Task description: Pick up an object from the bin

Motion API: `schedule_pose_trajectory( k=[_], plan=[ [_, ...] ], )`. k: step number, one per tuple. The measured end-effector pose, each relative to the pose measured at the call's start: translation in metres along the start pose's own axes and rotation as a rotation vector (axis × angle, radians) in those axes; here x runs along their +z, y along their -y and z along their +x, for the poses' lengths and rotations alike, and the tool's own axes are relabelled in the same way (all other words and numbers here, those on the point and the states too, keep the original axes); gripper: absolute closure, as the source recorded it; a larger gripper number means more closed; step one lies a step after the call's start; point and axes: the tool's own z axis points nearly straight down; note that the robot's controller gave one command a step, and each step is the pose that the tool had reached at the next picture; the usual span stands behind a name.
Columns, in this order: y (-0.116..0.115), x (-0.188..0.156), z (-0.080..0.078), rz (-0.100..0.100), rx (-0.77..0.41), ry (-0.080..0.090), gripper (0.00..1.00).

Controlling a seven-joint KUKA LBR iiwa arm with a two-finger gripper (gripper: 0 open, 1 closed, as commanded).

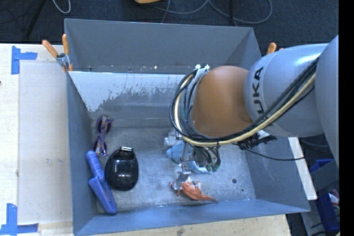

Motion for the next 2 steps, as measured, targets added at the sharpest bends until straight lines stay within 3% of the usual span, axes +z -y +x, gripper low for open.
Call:
schedule_pose_trajectory(
  k=[1, 2],
  plan=[
    [0.0562, 0.0897, 0.0008, -0.002, 0.096, -0.018, 0.0],
    [0.0562, 0.0897, 0.0008, -0.002, 0.096, -0.018, 0.0]
  ],
)
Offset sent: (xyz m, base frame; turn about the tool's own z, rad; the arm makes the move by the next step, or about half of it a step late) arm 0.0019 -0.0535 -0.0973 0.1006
